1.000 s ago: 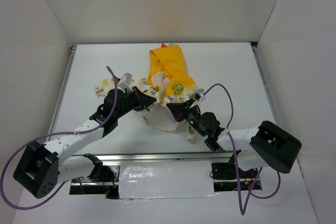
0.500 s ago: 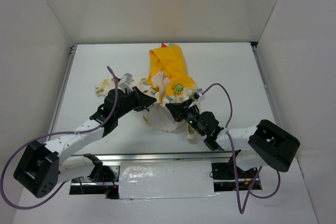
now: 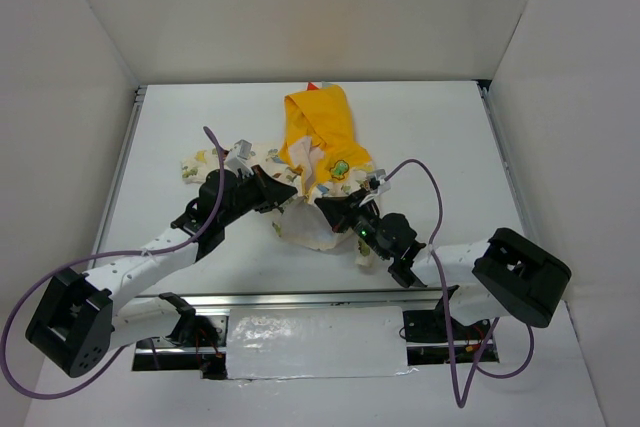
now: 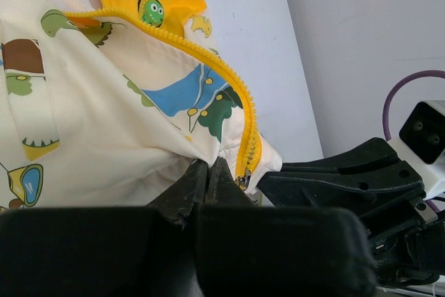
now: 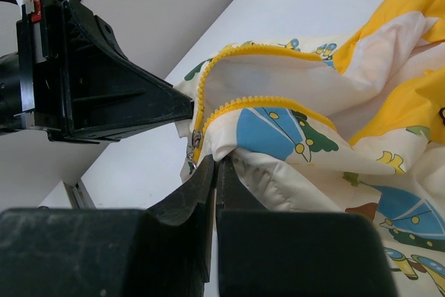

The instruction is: Zip up the jacket

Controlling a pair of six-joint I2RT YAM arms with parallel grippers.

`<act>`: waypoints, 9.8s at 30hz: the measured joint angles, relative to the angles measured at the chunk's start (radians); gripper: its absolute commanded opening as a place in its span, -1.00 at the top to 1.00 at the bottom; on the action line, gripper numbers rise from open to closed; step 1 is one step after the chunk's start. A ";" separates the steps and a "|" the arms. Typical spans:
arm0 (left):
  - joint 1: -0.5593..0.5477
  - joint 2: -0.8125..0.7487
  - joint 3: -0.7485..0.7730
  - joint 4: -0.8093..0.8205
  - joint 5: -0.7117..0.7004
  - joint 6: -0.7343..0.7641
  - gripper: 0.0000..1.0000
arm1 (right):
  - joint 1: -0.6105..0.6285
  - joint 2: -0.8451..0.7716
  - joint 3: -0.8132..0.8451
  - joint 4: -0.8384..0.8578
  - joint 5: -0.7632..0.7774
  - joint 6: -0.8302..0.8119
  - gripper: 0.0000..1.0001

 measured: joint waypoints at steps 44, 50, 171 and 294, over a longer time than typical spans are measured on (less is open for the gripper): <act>0.000 0.000 0.000 -0.006 -0.009 0.000 1.00 | 0.013 0.018 0.011 -0.008 0.015 -0.003 1.00; 0.000 0.000 0.000 -0.005 -0.009 0.000 1.00 | 0.013 0.022 0.020 -0.014 0.021 -0.004 1.00; 0.000 0.016 0.019 -0.044 -0.007 0.029 1.00 | 0.000 -0.012 0.003 -0.061 -0.005 -0.068 1.00; -0.013 0.255 0.077 -0.129 0.402 0.339 1.00 | 0.226 -0.326 -0.017 -0.775 0.078 0.460 -0.43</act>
